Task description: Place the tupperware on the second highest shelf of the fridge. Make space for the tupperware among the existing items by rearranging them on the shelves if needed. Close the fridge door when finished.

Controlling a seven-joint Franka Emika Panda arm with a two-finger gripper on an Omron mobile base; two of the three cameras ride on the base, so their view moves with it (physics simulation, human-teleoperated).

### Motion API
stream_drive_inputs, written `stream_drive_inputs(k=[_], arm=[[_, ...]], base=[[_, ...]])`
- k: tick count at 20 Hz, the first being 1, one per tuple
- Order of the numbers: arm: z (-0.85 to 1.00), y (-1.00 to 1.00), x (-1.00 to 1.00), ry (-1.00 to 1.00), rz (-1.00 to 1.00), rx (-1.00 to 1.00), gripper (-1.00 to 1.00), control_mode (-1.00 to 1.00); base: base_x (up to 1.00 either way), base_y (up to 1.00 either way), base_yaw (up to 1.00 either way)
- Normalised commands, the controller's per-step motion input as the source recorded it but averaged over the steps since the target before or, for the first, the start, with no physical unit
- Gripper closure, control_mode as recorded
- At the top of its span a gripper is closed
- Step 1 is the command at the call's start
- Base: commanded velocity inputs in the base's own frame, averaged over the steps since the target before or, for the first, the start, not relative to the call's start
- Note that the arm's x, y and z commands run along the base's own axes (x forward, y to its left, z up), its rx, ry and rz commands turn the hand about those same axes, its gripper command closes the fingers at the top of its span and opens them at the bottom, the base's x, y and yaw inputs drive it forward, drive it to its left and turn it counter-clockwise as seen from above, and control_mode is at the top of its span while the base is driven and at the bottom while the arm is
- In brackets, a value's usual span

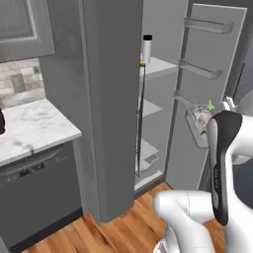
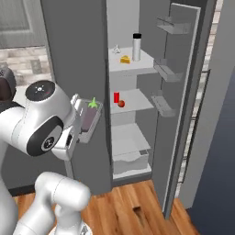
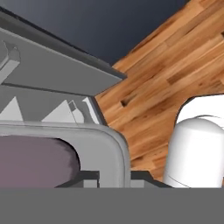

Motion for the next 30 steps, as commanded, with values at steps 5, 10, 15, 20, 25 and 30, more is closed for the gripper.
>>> stream_drive_inputs(k=[5,10,15,20,25,30], arm=[[0.0,0.0,0.0,0.0,0.0,0.0,1.0,1.0],[0.0,0.0,0.0,0.0,0.0,0.0,1.0,1.0],[0.0,0.0,0.0,0.0,0.0,0.0,1.0,1.0],[0.0,0.0,0.0,0.0,0.0,0.0,1.0,1.0],[0.0,0.0,0.0,0.0,0.0,0.0,1.0,1.0],[0.0,0.0,0.0,0.0,0.0,0.0,1.0,1.0]], base=[[0.6,-0.3,0.19],[0.65,-0.18,0.25],[0.5,-0.45,0.23],[0.47,-0.44,0.21],[0.55,-0.13,0.21],[0.46,-0.24,0.22]])
